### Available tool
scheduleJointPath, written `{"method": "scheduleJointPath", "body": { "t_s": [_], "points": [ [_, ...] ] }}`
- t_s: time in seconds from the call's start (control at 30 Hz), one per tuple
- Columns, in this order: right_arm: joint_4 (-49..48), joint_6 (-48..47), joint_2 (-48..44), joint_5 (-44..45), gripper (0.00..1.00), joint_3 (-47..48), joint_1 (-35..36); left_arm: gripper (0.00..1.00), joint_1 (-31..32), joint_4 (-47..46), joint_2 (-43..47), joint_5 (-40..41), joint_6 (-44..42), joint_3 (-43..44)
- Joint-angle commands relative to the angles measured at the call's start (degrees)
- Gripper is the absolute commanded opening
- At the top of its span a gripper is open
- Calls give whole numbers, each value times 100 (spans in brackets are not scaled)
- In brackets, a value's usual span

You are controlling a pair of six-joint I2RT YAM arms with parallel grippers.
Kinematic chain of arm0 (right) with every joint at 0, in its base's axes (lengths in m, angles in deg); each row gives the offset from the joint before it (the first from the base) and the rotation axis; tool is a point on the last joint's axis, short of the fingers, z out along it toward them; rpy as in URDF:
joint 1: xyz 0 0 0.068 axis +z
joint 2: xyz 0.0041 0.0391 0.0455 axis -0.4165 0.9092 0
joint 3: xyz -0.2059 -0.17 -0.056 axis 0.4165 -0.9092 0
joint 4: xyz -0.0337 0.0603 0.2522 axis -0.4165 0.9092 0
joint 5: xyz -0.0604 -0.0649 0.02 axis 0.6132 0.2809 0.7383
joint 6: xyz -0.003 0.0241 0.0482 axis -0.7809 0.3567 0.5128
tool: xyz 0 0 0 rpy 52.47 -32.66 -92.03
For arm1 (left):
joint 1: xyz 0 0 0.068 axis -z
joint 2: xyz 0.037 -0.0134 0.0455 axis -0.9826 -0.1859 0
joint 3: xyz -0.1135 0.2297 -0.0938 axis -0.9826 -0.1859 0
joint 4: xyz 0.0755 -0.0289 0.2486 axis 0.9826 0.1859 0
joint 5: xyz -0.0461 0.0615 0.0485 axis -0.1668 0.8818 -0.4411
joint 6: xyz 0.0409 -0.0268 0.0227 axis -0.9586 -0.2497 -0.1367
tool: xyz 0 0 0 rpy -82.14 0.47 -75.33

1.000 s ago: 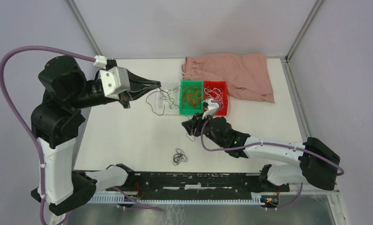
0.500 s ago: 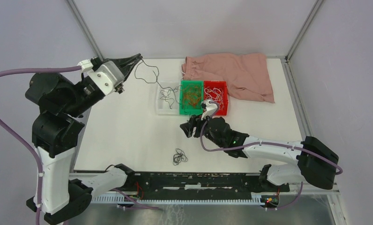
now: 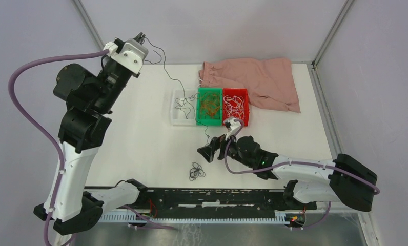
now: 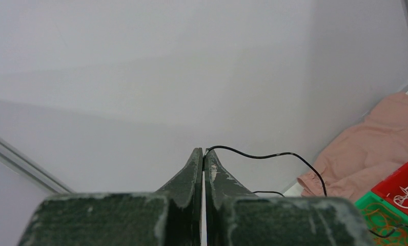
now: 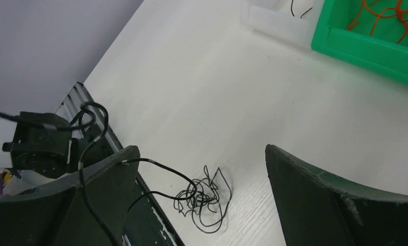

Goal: Untangle the cables
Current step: Untie the cable, then place the cable in the bin.

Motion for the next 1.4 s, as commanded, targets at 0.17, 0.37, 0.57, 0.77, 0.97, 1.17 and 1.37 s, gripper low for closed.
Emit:
{"method": "scheduleJointPath", "body": {
  "t_s": [0.17, 0.37, 0.57, 0.77, 0.97, 1.17, 1.37],
  "points": [
    [144, 41, -2311, -600, 100, -852, -1, 3, -29, -1205, -228, 1072, -986, -308],
    [1752, -31, -3573, -436, 100, -1020, 3, 3, -177, -938, -601, 569, -777, 215],
    [2633, -181, -3093, -203, 96, -353, 0, 3, -181, -654, -598, 295, -441, -235],
    [3289, -320, -2548, -62, 95, 298, 5, 3, -189, -737, -507, 345, -674, -547],
    [3416, -373, -2398, -82, 94, 502, 3, 3, -196, -635, -413, 121, -623, -624],
    [3457, -347, -2352, 95, 92, 536, -6, 3, -196, -538, -353, -165, -346, -717],
    [3450, -440, -2265, 350, 92, 619, -5, 3, -195, -720, -321, -442, -138, -998]
  ]
}}
